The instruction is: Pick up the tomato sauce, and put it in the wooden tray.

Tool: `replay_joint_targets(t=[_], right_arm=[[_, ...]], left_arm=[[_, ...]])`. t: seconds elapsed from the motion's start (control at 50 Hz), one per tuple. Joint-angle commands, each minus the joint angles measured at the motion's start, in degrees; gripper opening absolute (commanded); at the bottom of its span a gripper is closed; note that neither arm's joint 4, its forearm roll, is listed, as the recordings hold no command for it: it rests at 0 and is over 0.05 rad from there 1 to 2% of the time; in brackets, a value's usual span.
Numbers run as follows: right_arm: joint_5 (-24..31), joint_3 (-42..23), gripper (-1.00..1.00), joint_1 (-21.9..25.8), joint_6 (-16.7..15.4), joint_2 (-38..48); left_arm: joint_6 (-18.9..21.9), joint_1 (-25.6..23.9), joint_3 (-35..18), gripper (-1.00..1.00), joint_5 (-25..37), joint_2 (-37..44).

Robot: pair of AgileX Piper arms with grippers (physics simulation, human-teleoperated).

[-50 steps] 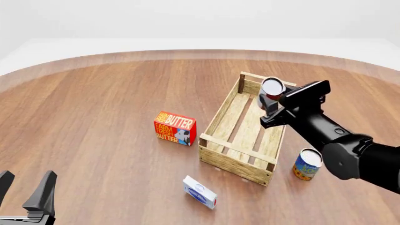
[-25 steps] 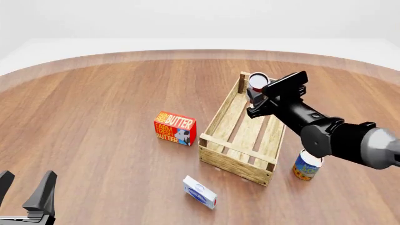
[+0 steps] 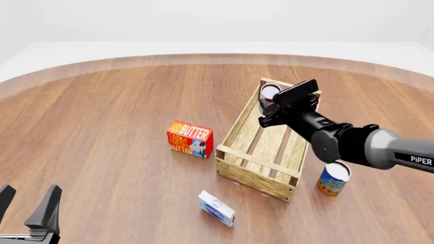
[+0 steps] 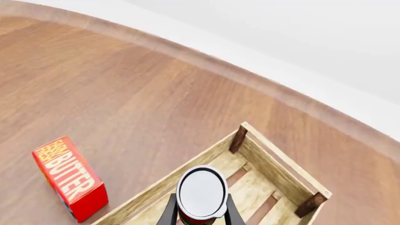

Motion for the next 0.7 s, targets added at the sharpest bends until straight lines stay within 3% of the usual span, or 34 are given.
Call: replay_joint_targets(t=[0.02,0.7], right_arm=[[0.02,-1.15,-1.00,0.06,1.71,2.30],[-2.41,-1.06,-1.00,-1.42,1.61,8.72]], left_arm=[[0.00,0.00,0.00,1.00,0.00,0.00],[0.00,0.00,0.00,1.00,0.00,0.00]])
